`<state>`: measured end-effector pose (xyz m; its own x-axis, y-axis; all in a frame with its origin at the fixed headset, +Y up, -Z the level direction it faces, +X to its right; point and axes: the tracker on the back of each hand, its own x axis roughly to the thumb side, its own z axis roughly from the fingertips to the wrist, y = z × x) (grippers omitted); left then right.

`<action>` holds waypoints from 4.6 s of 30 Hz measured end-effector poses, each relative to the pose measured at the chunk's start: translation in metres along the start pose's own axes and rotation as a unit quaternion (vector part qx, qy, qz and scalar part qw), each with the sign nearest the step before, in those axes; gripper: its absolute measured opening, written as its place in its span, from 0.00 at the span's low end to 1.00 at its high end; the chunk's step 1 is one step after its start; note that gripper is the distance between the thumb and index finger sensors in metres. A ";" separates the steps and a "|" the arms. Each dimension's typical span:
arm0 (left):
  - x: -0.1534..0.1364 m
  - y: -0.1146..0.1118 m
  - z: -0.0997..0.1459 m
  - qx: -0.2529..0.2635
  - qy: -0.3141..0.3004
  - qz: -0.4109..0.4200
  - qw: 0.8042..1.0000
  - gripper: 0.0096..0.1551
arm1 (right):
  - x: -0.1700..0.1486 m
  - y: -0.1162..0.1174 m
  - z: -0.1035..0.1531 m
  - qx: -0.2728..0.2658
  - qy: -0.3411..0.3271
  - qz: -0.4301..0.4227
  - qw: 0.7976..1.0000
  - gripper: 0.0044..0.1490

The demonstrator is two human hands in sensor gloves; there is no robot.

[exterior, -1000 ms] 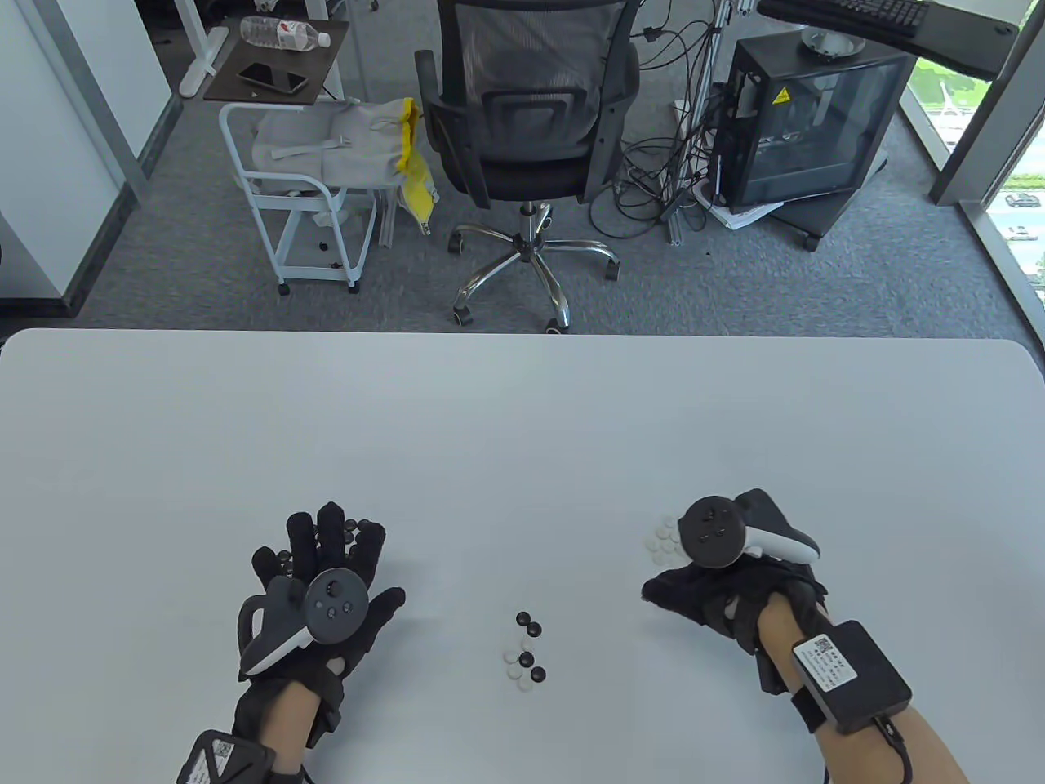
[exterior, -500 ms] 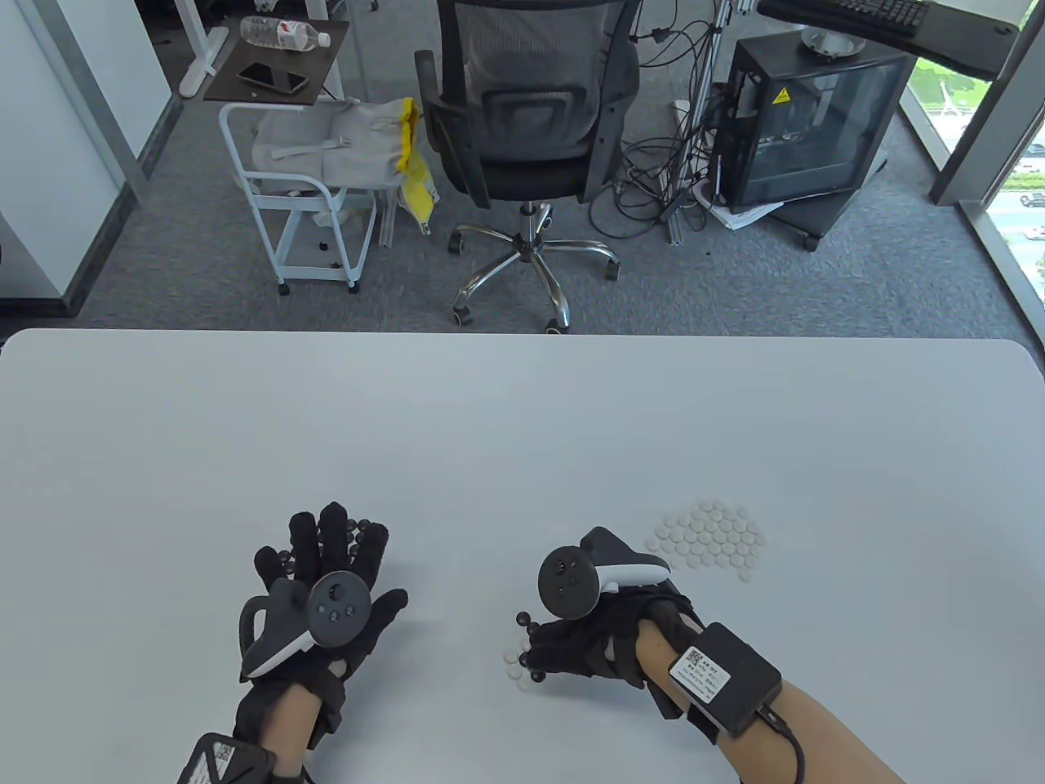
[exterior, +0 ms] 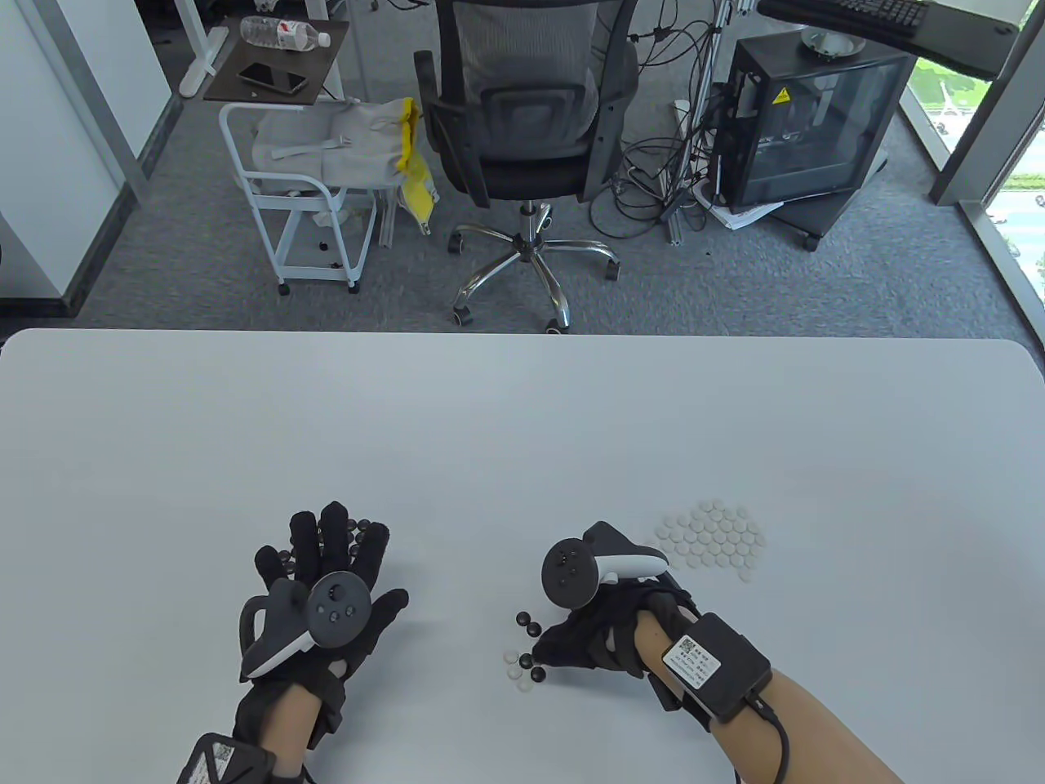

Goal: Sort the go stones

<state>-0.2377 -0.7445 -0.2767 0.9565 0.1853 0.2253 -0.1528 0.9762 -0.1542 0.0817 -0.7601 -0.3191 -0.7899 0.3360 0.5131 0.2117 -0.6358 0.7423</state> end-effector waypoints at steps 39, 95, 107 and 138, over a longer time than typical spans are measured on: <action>0.002 -0.001 -0.002 -0.006 0.001 -0.006 1.000 0.48 | -0.070 -0.028 0.064 -0.106 0.084 -0.062 0.989 0.46; 0.002 -0.001 -0.004 -0.015 0.003 -0.009 1.000 0.48 | -0.121 -0.077 0.005 -0.129 0.241 -0.143 0.951 0.47; 0.001 0.000 -0.003 -0.012 0.004 -0.006 1.000 0.48 | 0.018 -0.040 -0.004 -0.037 -0.029 0.033 0.998 0.44; -0.001 0.002 -0.001 -0.005 0.006 0.001 1.000 0.48 | -0.023 -0.077 -0.059 -0.086 0.126 0.011 0.988 0.46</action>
<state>-0.2391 -0.7427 -0.2780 0.9591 0.1855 0.2138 -0.1518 0.9746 -0.1648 0.0495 -0.7602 -0.4140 -0.9088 0.1502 0.3893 0.1476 -0.7569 0.6366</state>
